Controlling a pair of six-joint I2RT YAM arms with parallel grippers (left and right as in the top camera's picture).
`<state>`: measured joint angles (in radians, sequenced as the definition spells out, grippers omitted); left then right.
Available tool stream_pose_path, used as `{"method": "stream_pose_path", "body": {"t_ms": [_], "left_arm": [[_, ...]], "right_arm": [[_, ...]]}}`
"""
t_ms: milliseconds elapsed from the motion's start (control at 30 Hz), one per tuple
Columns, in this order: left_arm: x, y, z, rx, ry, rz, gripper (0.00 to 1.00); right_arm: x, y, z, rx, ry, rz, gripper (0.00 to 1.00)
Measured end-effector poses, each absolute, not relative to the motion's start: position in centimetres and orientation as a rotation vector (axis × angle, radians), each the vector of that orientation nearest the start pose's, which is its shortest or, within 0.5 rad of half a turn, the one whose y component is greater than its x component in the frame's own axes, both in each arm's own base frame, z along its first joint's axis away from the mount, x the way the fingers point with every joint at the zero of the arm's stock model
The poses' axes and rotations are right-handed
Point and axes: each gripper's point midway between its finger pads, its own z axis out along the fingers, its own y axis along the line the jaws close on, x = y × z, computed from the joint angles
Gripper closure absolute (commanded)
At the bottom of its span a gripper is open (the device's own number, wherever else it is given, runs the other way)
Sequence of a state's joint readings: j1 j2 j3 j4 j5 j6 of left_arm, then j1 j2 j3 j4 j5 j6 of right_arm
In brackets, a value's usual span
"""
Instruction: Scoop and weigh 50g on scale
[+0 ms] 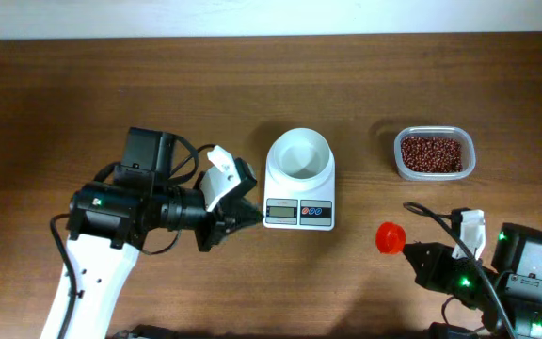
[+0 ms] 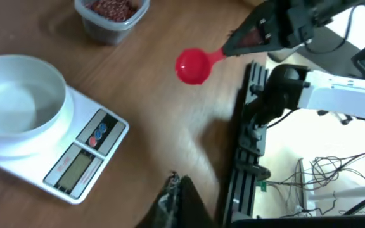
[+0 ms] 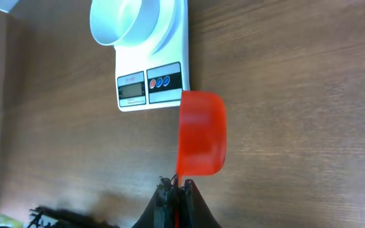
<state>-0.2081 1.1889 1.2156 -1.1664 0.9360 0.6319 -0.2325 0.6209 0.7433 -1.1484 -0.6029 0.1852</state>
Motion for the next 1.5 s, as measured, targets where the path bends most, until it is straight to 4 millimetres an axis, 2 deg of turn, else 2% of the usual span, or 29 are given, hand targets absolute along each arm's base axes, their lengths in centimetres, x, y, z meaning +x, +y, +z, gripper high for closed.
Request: {"method": "stream_pose_path", "body": {"t_ms": [67,167,267,367,433,500,600,700,900,1067,1500], "left_arm": [[19.8,-19.5,26.7,1.241,1.993,-1.073,1.00],[19.1,-22.0,26.8,1.368,1.901,-1.047,1.00],[22.5,-24.6,24.4,1.317,1.999,-0.880,1.00],[25.3,-26.5,18.7,1.150,2.237,-0.754,1.00],[26.0,-27.2,15.8,1.097,2.334,-0.690,1.00],[26.9,-27.8,12.0,1.050,2.440,-0.569,1.00],[26.9,-29.1,8.0,1.077,2.492,-0.425,1.00],[26.9,-29.5,5.6,1.069,2.516,-0.276,1.00],[29.0,-28.8,4.4,0.908,2.528,-0.143,1.00],[29.0,-28.3,2.0,0.870,2.591,-0.096,1.00],[29.7,-28.1,1.9,0.846,2.574,-0.057,1.00]], "right_arm": [[17.4,5.8,17.4,0.298,2.463,0.745,0.96],[17.8,5.7,17.6,0.291,2.448,0.740,0.96],[17.9,5.7,17.7,0.289,2.443,0.736,0.96],[18.1,5.2,17.5,0.298,2.445,0.697,0.96],[18.3,5.0,17.6,0.295,2.435,0.681,0.96],[18.7,4.8,17.8,0.289,2.419,0.665,0.96],[19.3,4.6,18.3,0.273,2.388,0.651,0.96],[19.6,4.5,18.4,0.267,2.377,0.647,0.96],[19.7,4.5,18.5,0.264,2.372,0.646,0.96],[19.7,4.5,18.5,0.264,2.372,0.646,0.96],[19.9,4.2,18.6,0.265,2.363,0.623,0.96]]}}
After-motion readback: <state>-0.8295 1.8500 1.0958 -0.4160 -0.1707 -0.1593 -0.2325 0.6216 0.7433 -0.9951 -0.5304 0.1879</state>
